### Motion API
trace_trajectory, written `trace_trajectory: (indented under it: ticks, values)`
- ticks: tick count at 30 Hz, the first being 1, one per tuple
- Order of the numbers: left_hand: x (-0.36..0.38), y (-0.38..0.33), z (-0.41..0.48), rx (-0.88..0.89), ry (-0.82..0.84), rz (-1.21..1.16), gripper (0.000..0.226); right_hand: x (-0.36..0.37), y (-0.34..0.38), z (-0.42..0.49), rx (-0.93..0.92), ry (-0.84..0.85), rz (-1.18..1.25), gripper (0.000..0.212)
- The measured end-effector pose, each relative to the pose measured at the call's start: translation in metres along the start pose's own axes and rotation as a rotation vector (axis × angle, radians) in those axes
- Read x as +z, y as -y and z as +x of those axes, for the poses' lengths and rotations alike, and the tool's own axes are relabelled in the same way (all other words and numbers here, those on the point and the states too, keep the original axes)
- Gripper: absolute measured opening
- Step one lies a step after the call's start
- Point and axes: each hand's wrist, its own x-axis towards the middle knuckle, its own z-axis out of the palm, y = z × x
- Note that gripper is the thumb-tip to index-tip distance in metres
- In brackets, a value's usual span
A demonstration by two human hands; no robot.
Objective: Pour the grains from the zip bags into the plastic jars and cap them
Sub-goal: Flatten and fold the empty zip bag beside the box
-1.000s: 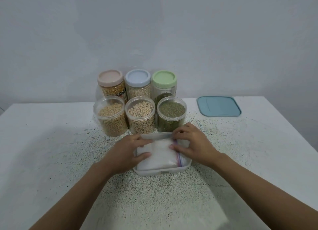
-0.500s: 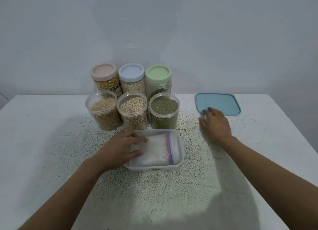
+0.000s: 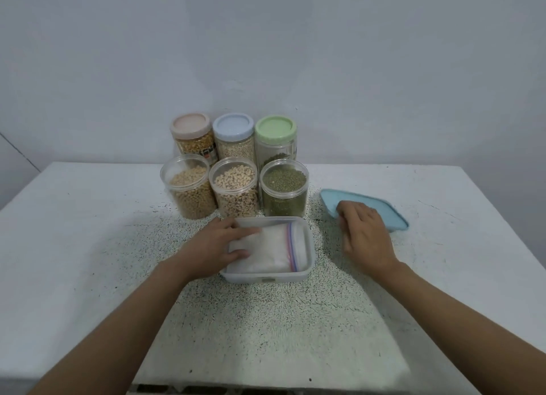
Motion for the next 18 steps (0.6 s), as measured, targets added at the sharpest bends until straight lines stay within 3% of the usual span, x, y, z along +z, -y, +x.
trace_trajectory:
  ticks: [6,12,16,18]
  values:
    - [-0.005,-0.008,0.000,0.017,0.049,0.063,0.047,-0.025,0.032,0.020,-0.152,-0.166,0.014,0.014]
    - [-0.004,-0.004,-0.002,-0.002,0.030,0.027,0.042,-0.038,0.050,0.049,-0.230,-0.226,0.037,0.016]
    - [-0.001,-0.006,-0.005,-0.028,-0.058,-0.018,0.036,-0.031,0.072,0.060,-0.216,-0.090,0.265,0.027]
    - [0.000,-0.008,-0.007,-0.053,-0.155,-0.041,0.048,-0.018,0.083,0.062,-0.180,0.038,0.374,0.030]
